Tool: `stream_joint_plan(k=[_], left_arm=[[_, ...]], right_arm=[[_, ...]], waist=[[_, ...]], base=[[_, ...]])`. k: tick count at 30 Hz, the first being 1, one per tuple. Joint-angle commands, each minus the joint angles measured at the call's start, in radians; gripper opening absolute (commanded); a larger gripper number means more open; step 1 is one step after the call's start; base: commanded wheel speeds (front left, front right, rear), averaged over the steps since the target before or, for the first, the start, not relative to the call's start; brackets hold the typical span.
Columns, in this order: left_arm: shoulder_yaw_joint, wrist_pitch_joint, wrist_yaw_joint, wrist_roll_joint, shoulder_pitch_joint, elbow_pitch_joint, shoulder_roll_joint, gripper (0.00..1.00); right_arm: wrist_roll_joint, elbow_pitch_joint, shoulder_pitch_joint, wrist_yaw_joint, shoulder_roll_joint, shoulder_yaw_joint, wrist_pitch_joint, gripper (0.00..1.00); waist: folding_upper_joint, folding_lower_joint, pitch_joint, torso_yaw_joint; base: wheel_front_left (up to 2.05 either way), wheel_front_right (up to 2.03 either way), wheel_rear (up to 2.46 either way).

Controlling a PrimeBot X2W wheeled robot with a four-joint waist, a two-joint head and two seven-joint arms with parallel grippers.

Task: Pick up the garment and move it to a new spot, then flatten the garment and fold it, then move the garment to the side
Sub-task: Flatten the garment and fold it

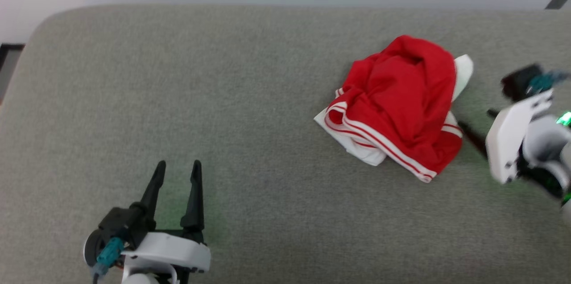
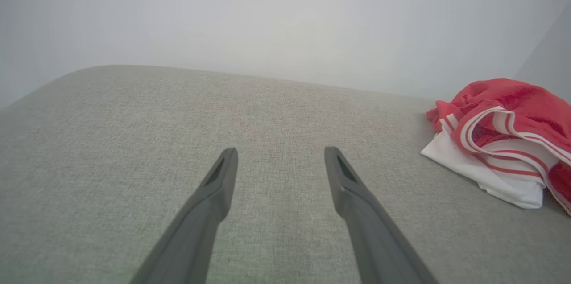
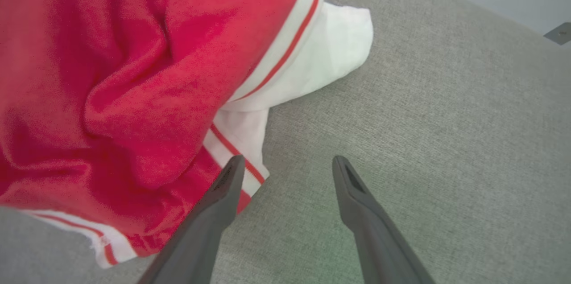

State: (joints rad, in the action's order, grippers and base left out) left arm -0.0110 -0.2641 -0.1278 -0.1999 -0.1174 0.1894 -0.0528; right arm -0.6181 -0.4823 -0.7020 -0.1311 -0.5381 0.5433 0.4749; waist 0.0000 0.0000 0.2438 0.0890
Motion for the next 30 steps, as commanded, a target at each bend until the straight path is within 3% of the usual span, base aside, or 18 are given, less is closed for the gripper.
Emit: stream_joint_plan(k=[1, 8, 16, 17, 18, 19, 20, 21, 30], left_arm=[[0.004, 0.000, -0.004, -0.008, -0.017, 0.002, 0.002, 1.00], [0.030, 0.000, -0.004, -0.042, -0.053, 0.011, 0.003, 1.00], [0.058, 0.000, -0.004, -0.059, -0.096, 0.025, 0.003, 1.00], [0.062, 0.000, -0.004, -0.064, -0.106, 0.029, 0.003, 1.00], [0.062, 0.000, -0.004, -0.064, -0.106, 0.029, 0.003, 1.00], [0.062, 0.000, -0.004, -0.065, -0.109, 0.031, 0.003, 1.00], [0.061, 0.000, -0.004, -0.065, -0.111, 0.032, 0.003, 1.00], [0.059, 0.000, -0.004, -0.066, -0.112, 0.033, 0.003, 1.00], [0.034, 0.000, -0.004, -0.058, -0.100, 0.032, 0.002, 1.00]], right_arm=[[-0.034, -0.006, -0.043, 0.001, -0.012, 0.009, 0.020, 1.00], [-0.086, -0.087, -0.189, 0.000, -0.062, 0.067, 0.079, 1.00], [-0.143, -0.157, -0.263, 0.001, -0.042, 0.160, 0.099, 1.00], [-0.152, -0.175, -0.276, 0.001, -0.038, 0.180, 0.081, 0.51], [-0.152, -0.175, -0.276, 0.001, -0.038, 0.180, 0.081, 0.51], [-0.155, -0.182, -0.280, 0.001, -0.036, 0.192, 0.073, 0.41], [-0.156, -0.189, -0.282, 0.001, -0.036, 0.209, 0.066, 0.11], [-0.156, -0.192, -0.282, 0.000, -0.038, 0.227, 0.061, 0.00], [-0.198, -0.171, -0.349, 0.001, -0.088, 0.292, -0.030, 0.00]], waist=[[0.0000, 0.0000, 0.053, 0.041], [0.0000, 0.0000, 0.114, 0.063], [0.0000, 0.0000, 0.157, 0.072], [0.0000, 0.0000, 0.160, 0.074], [0.0000, 0.0000, 0.160, 0.074], [0.0000, 0.0000, 0.161, 0.074], [0.0000, 0.0000, 0.161, 0.073], [0.0000, 0.0000, 0.160, 0.071], [0.0000, 0.0000, 0.142, 0.018]], base=[[0.00, 0.00, 0.00], [0.00, 0.00, 0.00], [0.00, 0.00, 0.00], [0.00, 0.00, 0.00], [0.00, 0.00, 0.00], [0.00, 0.00, 0.00], [0.00, 0.00, 0.00], [0.00, 0.00, 0.00], [0.00, 0.00, 0.00]])
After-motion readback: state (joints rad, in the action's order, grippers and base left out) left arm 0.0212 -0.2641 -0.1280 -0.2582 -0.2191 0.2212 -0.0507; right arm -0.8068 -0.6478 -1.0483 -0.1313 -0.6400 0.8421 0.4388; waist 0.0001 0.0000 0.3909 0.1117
